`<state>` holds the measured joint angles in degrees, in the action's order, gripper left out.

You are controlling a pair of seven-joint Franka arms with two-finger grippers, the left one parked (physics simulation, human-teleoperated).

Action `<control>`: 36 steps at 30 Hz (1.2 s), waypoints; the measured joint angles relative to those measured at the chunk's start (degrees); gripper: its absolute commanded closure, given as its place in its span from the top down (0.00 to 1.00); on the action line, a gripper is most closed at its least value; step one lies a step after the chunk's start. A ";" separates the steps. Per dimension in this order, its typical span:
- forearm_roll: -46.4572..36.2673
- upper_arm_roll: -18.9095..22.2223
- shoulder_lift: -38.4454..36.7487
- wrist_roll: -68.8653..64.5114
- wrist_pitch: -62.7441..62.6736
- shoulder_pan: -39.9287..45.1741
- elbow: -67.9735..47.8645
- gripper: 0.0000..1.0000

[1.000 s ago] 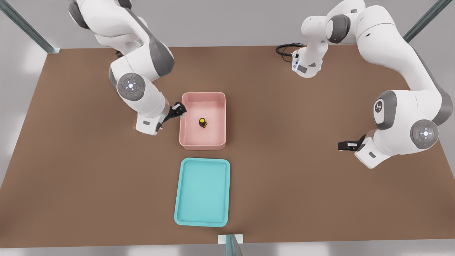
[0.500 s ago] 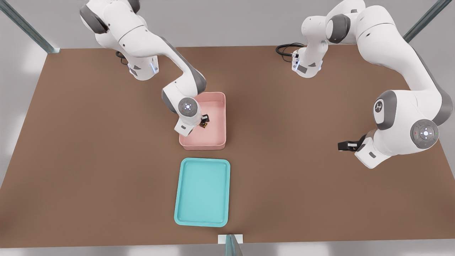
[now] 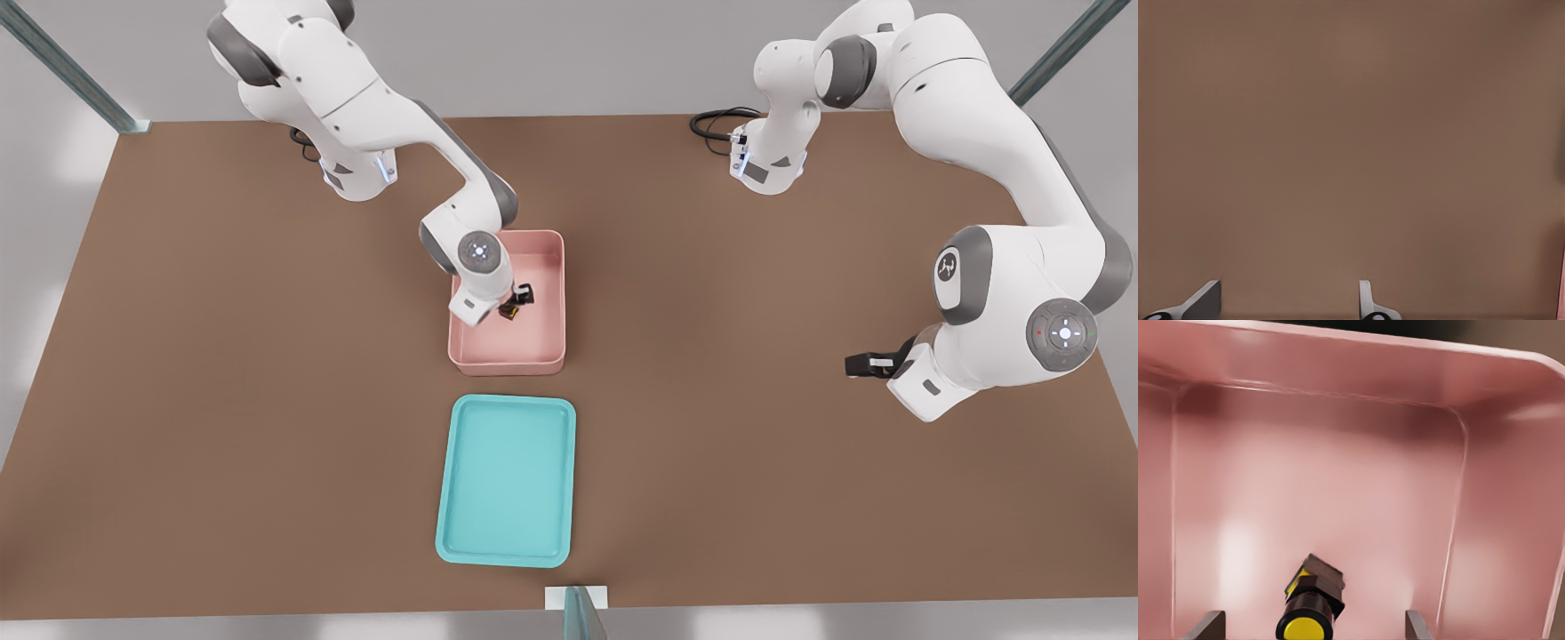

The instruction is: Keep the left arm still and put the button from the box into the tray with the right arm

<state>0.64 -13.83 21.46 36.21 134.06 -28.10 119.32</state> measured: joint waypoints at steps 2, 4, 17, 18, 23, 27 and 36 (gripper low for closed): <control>0.67 -0.10 -0.02 0.82 3.48 -0.02 3.13 1.00; 1.42 -0.12 -0.01 1.53 6.79 -0.02 5.57 1.00; 3.67 -3.44 0.40 6.14 17.75 0.28 9.11 1.00; 3.68 -3.42 0.47 6.41 17.98 0.38 9.11 1.00; 4.82 -2.99 0.88 7.43 18.60 0.59 9.11 1.00; 6.35 -2.95 0.85 7.99 18.49 0.60 9.25 1.00; 8.70 -2.94 0.67 8.85 18.42 0.68 10.49 1.00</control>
<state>9.34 -16.78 22.14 45.06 152.48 -27.42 129.81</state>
